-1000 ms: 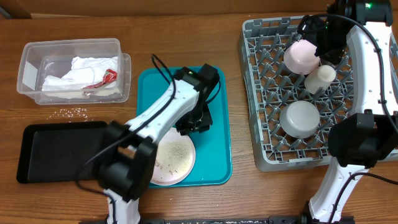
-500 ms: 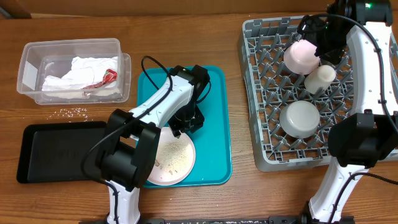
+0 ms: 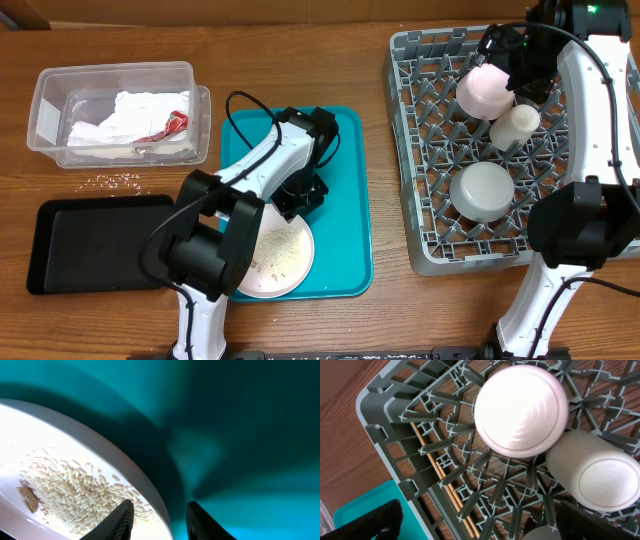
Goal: Sort waste into correct bins and load items into the dishwasher
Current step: 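Reach the left gripper to the pink plate and grasp its rim, then lift the pink plate with the left gripper and carry it over the black tray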
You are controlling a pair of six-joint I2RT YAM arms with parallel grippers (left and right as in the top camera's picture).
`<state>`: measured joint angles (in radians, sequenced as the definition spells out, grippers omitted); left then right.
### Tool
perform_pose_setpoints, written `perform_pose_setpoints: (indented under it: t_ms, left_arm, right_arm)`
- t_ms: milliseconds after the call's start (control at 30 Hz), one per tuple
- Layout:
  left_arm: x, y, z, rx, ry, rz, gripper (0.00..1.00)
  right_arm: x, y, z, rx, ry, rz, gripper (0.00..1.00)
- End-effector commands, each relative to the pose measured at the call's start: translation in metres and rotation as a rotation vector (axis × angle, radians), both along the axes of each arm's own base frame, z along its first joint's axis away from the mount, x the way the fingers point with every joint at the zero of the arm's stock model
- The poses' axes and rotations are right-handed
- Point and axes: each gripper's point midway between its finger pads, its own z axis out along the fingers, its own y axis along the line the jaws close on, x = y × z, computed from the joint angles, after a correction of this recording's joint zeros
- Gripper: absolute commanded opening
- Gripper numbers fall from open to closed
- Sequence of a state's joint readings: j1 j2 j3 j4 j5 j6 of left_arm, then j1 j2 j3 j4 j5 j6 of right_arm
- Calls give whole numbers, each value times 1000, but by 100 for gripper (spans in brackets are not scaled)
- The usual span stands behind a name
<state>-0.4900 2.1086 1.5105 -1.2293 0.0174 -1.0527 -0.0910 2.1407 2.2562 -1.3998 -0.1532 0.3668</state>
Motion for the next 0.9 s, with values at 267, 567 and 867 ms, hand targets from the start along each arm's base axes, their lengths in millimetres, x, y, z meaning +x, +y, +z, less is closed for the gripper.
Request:
perform_pose_setpoints:
  t_ms: [267, 567, 867]
  left_arm:
    - [-4, 7, -11, 43, -1, 42, 38]
    - [-8, 8, -16, 46, 9, 55, 21]
    - [-6, 7, -10, 46, 10, 49, 4]
  right_arm:
    - [3, 0, 15, 3, -44, -4, 100]
    - [3, 0, 15, 3, -44, -4, 100]
    - [3, 0, 15, 3, -44, -4, 100]
